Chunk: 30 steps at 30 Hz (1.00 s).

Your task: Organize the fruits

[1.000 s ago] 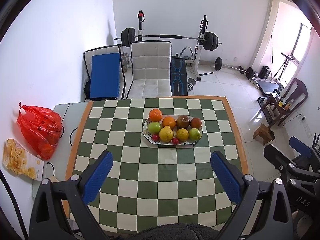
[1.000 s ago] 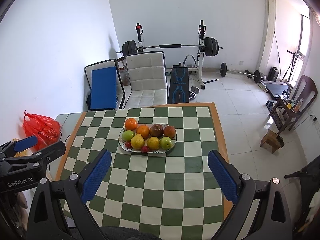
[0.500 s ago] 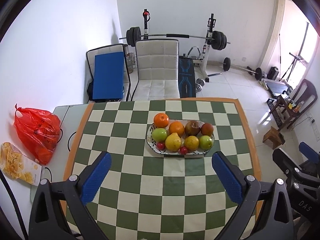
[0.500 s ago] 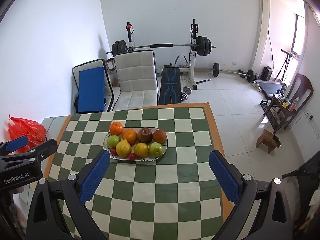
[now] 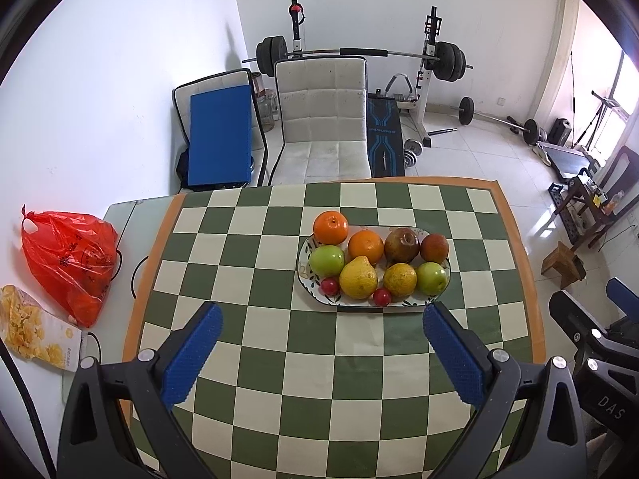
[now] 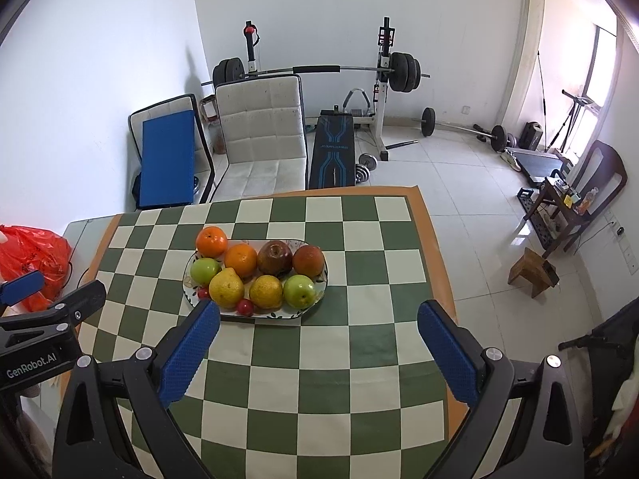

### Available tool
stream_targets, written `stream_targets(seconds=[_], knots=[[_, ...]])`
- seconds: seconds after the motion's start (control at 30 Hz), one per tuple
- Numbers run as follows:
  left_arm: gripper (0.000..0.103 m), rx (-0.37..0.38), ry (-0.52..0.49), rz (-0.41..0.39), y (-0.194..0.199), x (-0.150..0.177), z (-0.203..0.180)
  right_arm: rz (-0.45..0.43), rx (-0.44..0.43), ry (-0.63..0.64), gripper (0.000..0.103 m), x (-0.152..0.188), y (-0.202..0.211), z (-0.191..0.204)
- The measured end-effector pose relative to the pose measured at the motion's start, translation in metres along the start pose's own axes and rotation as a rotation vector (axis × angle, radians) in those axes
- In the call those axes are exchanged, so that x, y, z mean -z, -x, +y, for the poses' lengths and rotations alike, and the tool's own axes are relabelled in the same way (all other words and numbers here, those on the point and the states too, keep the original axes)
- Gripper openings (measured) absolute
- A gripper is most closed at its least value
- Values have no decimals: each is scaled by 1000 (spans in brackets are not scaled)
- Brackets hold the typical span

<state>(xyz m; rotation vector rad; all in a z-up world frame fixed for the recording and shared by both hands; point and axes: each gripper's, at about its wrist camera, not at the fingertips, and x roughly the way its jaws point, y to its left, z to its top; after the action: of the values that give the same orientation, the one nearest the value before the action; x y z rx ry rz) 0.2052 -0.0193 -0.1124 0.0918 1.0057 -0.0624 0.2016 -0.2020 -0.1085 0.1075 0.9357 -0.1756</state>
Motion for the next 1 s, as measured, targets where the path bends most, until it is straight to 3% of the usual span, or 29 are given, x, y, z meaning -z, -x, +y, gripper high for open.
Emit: stream_targets(seconds=[1.0], knots=[[103,-2,3,-1,-4,1,0,14,-23,-3,101,4,-6,3]])
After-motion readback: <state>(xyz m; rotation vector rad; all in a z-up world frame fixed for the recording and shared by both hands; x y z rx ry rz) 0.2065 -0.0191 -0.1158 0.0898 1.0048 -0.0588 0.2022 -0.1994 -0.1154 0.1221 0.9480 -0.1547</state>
